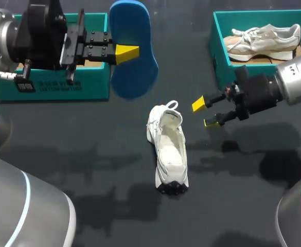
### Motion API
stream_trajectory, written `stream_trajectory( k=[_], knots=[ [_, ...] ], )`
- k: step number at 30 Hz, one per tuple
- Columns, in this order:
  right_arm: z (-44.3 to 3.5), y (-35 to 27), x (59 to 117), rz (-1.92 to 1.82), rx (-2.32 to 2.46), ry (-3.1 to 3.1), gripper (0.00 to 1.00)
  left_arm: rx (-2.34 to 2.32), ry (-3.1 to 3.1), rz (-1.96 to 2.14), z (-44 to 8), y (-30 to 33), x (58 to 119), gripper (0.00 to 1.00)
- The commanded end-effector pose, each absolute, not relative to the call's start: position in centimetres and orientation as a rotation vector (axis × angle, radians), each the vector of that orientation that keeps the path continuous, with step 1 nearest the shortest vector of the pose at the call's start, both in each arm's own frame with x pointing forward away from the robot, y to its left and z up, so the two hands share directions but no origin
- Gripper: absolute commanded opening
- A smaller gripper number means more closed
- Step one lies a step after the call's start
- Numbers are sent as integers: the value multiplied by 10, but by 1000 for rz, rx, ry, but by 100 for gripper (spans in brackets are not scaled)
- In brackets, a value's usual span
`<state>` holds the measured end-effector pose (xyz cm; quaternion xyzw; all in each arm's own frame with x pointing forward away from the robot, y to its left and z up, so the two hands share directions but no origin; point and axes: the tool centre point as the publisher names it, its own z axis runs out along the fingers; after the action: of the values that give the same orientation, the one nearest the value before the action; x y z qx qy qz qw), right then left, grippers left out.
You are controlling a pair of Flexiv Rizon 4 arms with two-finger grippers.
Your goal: Take the shoe out of the shoebox, open the shoe tongue, remove and reinsert the insole, then place the shoe into the shoebox
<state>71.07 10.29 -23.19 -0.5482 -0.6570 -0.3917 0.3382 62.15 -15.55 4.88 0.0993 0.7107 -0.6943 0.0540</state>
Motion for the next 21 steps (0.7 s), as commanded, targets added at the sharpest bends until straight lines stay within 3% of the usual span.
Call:
stream_trajectory(
  k=[1,21],
  knots=[
    [-232,106,711,-1018,-1434,-1715,100,310,2169,-2109,51,-157,626,0],
    [-184,105,736,-1054,-1395,-1505,100,877,1773,-1688,6,-161,643,0]
  ],
)
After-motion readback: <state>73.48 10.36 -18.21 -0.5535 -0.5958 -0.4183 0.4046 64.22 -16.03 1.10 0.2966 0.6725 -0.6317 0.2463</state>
